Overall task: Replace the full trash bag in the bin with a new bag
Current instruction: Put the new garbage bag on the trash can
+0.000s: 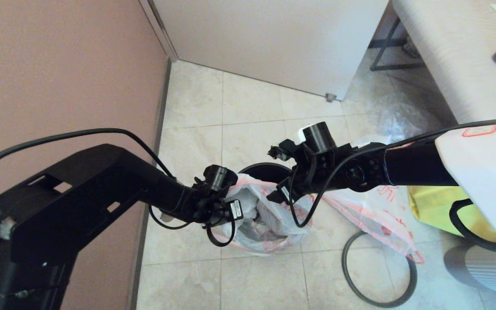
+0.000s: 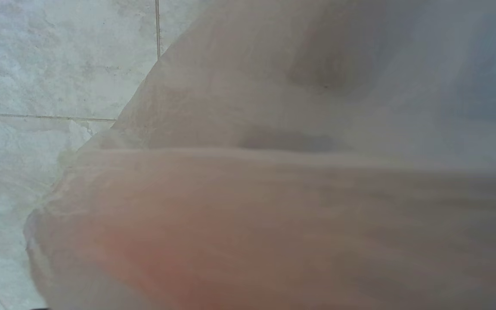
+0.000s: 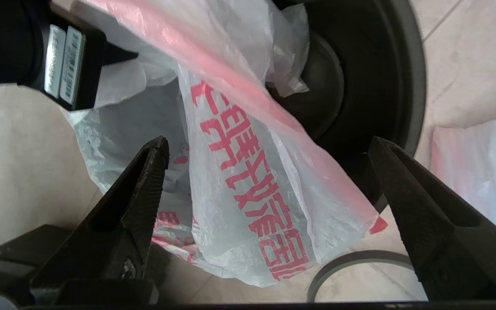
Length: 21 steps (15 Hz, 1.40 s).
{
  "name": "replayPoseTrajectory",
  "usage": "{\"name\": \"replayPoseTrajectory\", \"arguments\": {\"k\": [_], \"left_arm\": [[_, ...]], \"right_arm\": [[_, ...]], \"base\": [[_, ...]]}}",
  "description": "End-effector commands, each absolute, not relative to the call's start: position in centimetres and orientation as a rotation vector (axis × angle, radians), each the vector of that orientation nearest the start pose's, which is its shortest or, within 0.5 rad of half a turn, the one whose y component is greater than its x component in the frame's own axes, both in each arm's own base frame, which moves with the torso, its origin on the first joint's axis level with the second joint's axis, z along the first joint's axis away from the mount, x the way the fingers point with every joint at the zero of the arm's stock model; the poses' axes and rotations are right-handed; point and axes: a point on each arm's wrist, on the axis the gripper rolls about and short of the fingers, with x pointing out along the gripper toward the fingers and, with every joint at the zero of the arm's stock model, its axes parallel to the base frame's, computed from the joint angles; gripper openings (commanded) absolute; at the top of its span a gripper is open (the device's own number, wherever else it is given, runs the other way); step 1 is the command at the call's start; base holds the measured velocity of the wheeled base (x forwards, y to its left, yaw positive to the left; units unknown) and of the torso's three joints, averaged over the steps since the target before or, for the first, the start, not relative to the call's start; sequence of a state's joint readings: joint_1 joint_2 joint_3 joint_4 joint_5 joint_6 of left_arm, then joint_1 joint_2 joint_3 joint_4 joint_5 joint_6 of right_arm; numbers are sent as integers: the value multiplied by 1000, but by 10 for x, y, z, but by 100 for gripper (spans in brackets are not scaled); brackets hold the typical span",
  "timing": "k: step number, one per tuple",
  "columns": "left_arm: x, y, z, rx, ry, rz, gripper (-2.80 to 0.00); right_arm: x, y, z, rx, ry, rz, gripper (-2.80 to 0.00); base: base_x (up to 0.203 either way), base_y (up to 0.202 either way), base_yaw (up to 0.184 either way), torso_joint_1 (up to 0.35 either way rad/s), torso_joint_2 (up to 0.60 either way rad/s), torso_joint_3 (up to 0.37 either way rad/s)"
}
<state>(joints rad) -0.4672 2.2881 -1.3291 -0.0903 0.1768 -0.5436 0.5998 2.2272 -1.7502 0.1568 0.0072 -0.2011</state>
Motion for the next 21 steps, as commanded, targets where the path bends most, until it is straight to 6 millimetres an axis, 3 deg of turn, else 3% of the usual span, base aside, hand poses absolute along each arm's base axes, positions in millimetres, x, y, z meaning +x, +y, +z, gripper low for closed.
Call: {"name": "replayPoseTrajectory", "arguments": {"k": [1, 2, 3, 9, 15, 16, 21], "left_arm": [[383, -187, 45, -236, 872, -32, -280], [383, -187, 45, -236, 873, -32, -280], [383, -187, 44, -235, 875, -31, -280], [385, -187, 40, -233, 880, -26, -280], [385, -188, 40, -233, 880, -27, -280], [384, -188, 40, -233, 881, -27, -280], [385, -188, 36, -228, 888, -25, -280]], "right_arm": [[378, 259, 158, -379, 567, 668, 0], [378, 258, 158, -369, 571, 697, -151], [377, 256, 158, -371, 576, 732, -280], [377, 252, 152, -395, 623, 781, -280], [369, 242, 169, -407, 634, 766, -280], [369, 242, 169, -422, 629, 773, 0], [383, 238, 171, -383, 604, 811, 0]], "base": [[0, 0, 0, 0, 0, 0], [0, 0, 0, 0, 0, 0], [0, 0, 0, 0, 0, 0], [0, 0, 0, 0, 0, 0], [0, 0, 0, 0, 0, 0], [0, 0, 0, 0, 0, 0], [0, 0, 0, 0, 0, 0]]}}
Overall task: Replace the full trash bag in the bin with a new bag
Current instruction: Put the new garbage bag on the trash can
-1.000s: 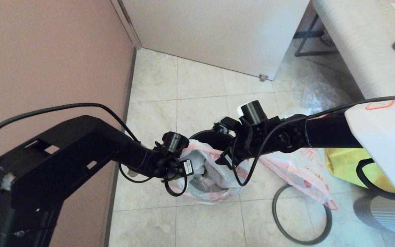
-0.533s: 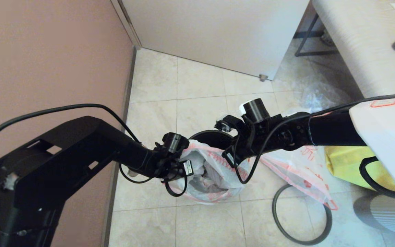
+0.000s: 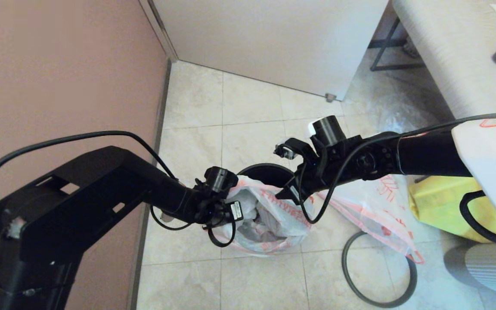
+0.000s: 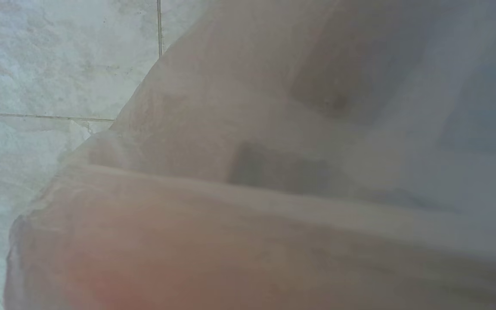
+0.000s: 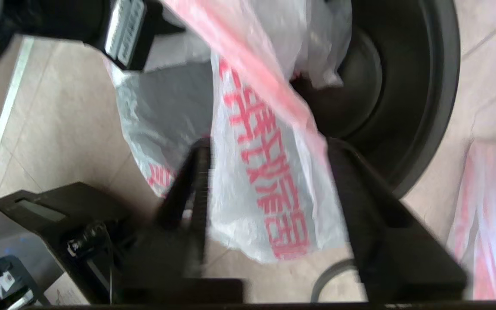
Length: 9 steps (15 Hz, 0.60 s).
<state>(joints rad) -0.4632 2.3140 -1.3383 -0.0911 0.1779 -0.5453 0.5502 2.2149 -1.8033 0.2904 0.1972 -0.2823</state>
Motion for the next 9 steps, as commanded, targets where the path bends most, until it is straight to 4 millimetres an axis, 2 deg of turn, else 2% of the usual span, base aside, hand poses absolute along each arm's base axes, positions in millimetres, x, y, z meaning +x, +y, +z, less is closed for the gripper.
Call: {"name": "replayPoseTrajectory", "arguments": {"k": [1, 9], "left_arm": [[385, -188, 35, -229, 889, -24, -280], [387, -188, 27, -223, 902, -19, -280]], "right_arm": [[387, 239, 167, -386, 607, 814, 0], [396, 246, 149, -397, 675, 871, 0]], "base": [[0, 0, 0, 0, 0, 0], [0, 0, 0, 0, 0, 0]]}}
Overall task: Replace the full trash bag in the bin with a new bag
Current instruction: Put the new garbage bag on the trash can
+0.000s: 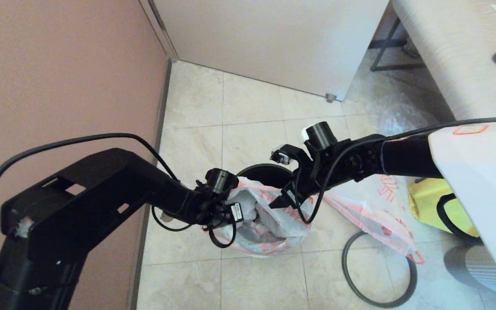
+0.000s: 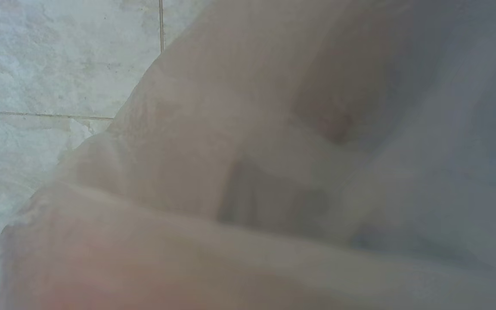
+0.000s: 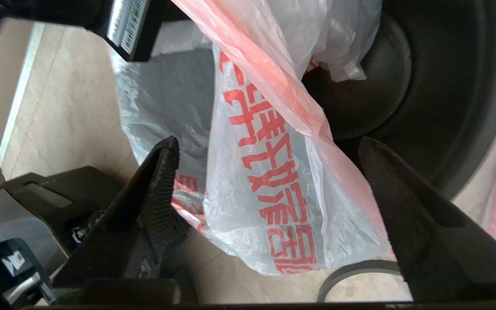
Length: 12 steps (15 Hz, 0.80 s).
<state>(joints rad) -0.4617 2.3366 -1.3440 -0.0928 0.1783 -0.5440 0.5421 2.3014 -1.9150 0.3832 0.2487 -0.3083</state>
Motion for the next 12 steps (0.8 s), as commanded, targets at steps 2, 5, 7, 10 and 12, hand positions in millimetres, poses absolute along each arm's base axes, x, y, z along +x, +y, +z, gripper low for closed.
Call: {"name": "replayPoseTrajectory", "arguments": {"k": [2, 5, 7, 10, 12], "left_arm": [[387, -188, 26, -222, 903, -18, -280], [387, -188, 26, -222, 904, -18, -280], [387, -188, 26, -222, 903, -18, -280], [387, -189, 26, -221, 905, -19, -280], [387, -189, 26, -221, 905, -19, -280]], "right_arm": [[401, 248, 146, -400, 674, 872, 0], [403, 249, 143, -419, 685, 880, -164], [402, 249, 142, -419, 690, 880, -280], [402, 248, 145, -418, 685, 878, -280], [402, 245, 152, -412, 661, 871, -280]], "base": [[0, 0, 0, 0, 0, 0], [0, 0, 0, 0, 0, 0], [0, 0, 0, 0, 0, 0], [0, 0, 0, 0, 0, 0], [0, 0, 0, 0, 0, 0]]}}
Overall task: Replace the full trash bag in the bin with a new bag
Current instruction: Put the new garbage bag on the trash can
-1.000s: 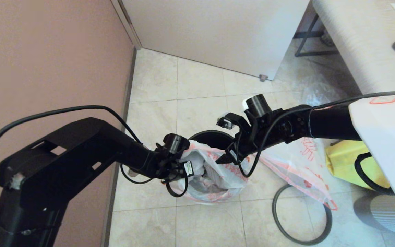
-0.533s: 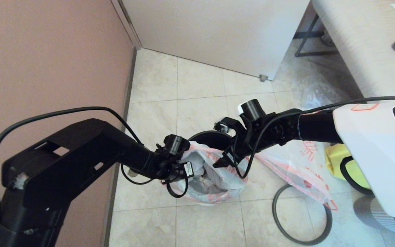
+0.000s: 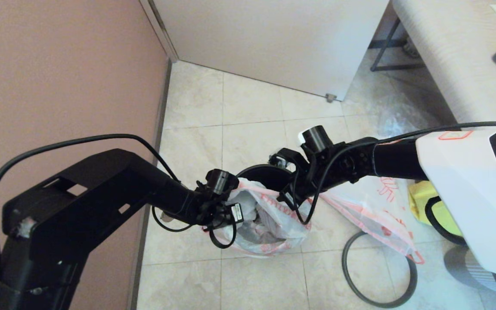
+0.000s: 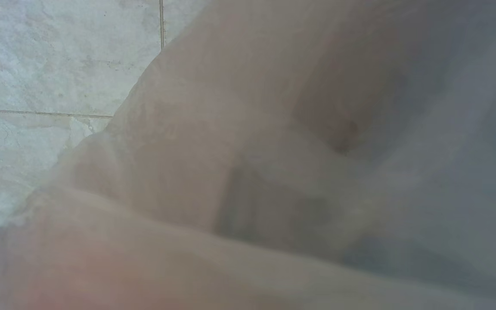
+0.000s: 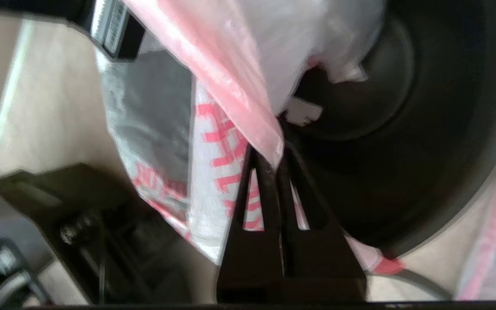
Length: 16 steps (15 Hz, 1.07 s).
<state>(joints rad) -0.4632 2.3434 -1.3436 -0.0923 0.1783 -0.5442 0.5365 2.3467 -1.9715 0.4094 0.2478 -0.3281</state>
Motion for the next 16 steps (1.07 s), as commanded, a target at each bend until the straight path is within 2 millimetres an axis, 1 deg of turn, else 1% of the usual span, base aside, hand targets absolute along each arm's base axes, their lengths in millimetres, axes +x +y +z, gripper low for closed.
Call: {"name": "replayPoseTrajectory", "arguments": {"k": [1, 5, 8, 10, 11, 14, 16], "left_arm": [[387, -189, 26, -220, 906, -19, -280], [387, -189, 25, -218, 908, -21, -280], [386, -192, 23, -213, 912, -24, -280], [386, -192, 23, -212, 913, -23, -280], [386, -192, 23, -213, 912, -25, -280], [385, -192, 22, -213, 914, -24, -280], [385, -192, 22, -212, 915, -24, -280]], "right_arm": [[405, 240, 156, -399, 649, 857, -280], [421, 222, 165, -347, 578, 794, -280], [438, 224, 153, -309, 494, 759, -280], [449, 219, 152, -297, 427, 733, -280], [450, 216, 152, -294, 424, 724, -280], [462, 198, 154, -296, 396, 632, -280], [468, 188, 148, -297, 406, 598, -280]], "base": [[0, 0, 0, 0, 0, 0], [0, 0, 0, 0, 0, 0], [0, 0, 0, 0, 0, 0], [0, 0, 0, 0, 0, 0], [0, 0, 0, 0, 0, 0], [0, 0, 0, 0, 0, 0], [0, 0, 0, 0, 0, 0]]}}
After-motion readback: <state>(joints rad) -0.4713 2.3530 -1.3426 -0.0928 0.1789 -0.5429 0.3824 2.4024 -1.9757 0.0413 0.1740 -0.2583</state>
